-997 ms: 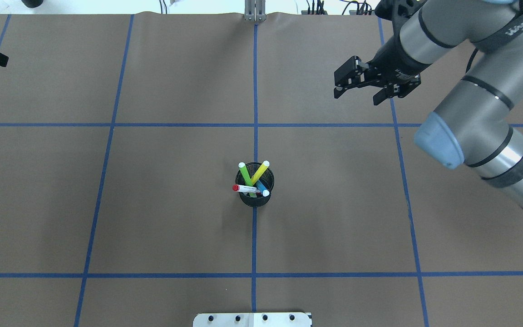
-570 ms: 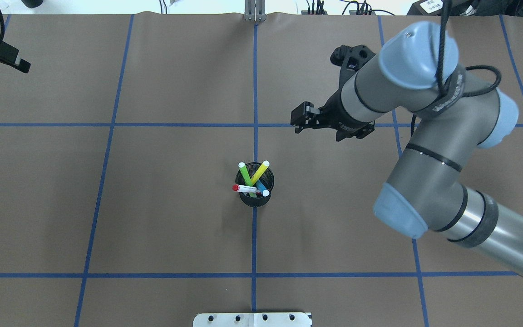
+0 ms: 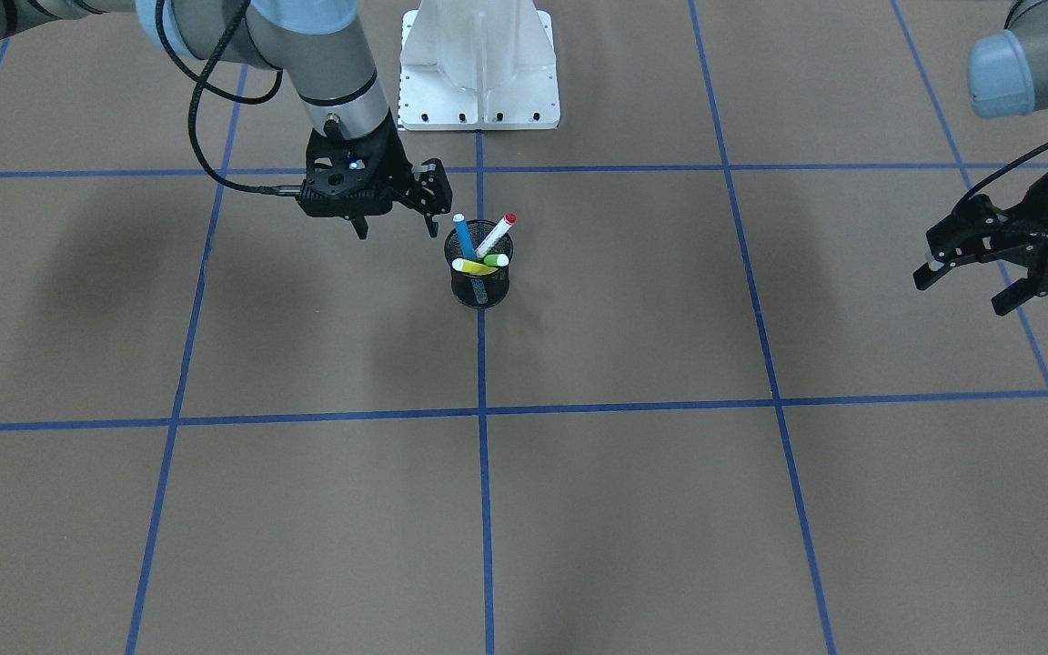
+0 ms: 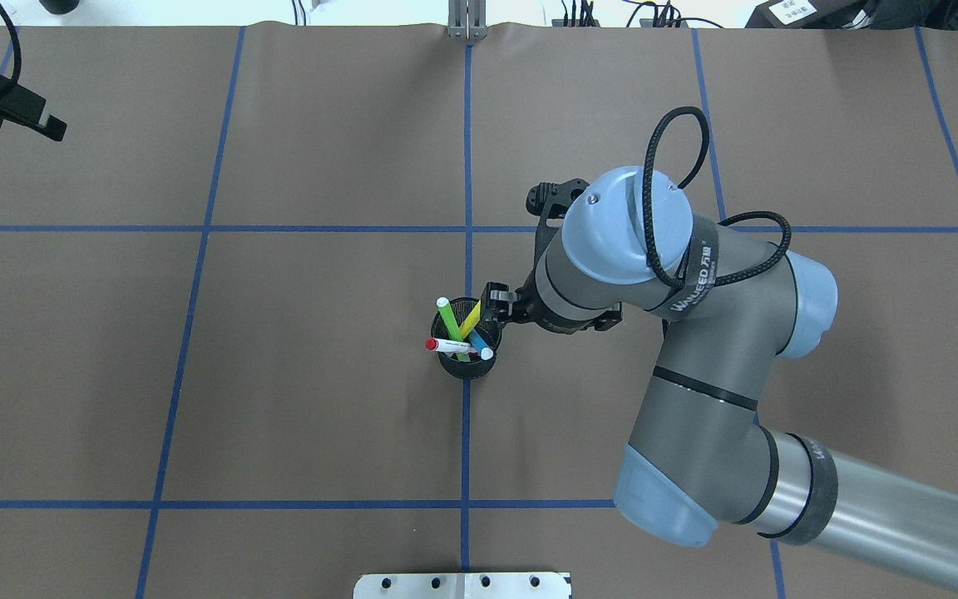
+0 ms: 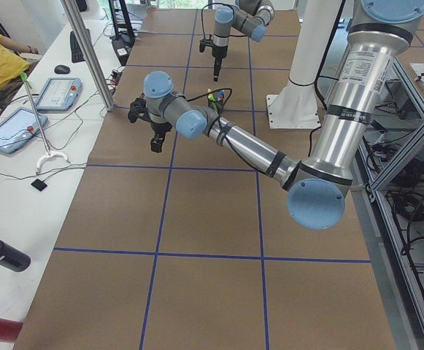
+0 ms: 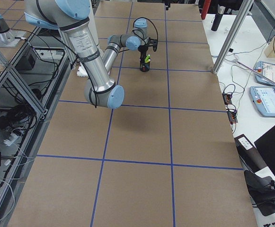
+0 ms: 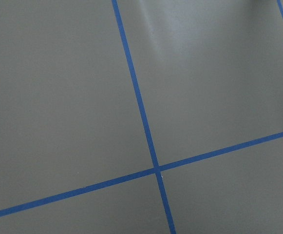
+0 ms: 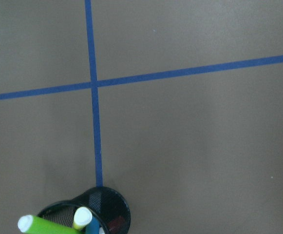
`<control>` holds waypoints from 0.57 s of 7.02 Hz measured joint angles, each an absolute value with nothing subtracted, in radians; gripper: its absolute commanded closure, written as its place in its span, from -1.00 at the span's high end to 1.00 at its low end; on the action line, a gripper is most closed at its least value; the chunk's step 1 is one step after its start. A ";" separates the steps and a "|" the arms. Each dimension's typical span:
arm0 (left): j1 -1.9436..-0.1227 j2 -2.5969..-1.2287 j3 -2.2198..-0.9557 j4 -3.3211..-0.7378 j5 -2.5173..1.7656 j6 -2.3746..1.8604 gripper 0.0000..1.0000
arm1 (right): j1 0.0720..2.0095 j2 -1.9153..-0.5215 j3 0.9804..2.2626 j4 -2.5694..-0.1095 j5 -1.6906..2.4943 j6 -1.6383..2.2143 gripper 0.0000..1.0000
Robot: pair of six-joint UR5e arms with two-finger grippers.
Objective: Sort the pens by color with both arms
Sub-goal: 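Move the right gripper over the black mesh pen cup, then lower the right gripper and close it on the blue marker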
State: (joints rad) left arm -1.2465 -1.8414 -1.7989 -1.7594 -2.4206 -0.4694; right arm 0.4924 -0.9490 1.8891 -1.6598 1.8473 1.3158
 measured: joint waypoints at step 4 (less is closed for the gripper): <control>-1.244 -1.838 -1.797 -1.765 -2.419 -0.469 1.00 | 0.436 -0.866 1.804 -1.668 1.843 1.306 0.13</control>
